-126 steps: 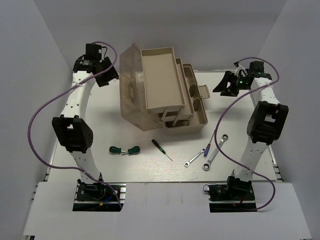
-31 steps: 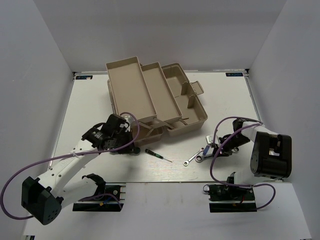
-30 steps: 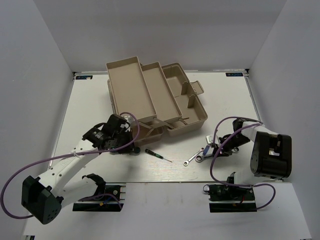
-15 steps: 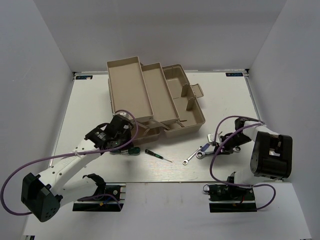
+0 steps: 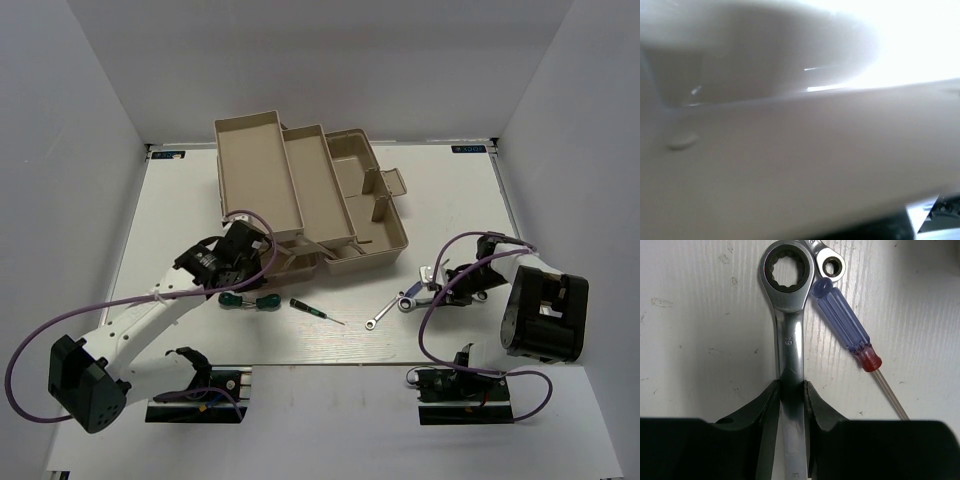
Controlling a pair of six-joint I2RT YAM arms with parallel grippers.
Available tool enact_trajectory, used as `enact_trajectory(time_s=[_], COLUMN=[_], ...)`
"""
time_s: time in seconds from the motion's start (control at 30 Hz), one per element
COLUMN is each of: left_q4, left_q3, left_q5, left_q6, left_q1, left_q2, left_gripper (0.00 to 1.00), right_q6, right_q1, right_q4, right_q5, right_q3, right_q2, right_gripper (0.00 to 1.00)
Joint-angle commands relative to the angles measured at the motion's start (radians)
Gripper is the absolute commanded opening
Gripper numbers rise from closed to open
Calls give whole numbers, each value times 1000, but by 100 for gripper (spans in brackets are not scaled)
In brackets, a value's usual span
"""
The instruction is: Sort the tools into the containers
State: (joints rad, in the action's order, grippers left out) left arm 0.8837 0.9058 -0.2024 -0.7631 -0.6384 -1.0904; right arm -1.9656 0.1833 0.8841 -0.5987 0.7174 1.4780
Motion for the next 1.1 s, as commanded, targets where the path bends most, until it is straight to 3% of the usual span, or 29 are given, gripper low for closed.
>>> enact_trajectory(time_s=[0.0,0.6,0.93,1.07], left_q4=[-31,-31,-49,-68], left_q3=[68,168,208,208], left_q5=[-66,-106,-97,-86], left_q6=[2,50,77,97], left_q1=[2,22,22,22], left_q2=[-12,-52,-74,-95], left_gripper=[1,1,2,2], right_q6=[-282,-489,-409,-349], right_q1=[27,131,151,145], right_q4=[32,403,555,624], right_q5=[-1,-150,-299,-427], right_q3=[33,177,321,396], right_q2=[-24,-38,-56,-70], right_gripper=[0,0,0,0])
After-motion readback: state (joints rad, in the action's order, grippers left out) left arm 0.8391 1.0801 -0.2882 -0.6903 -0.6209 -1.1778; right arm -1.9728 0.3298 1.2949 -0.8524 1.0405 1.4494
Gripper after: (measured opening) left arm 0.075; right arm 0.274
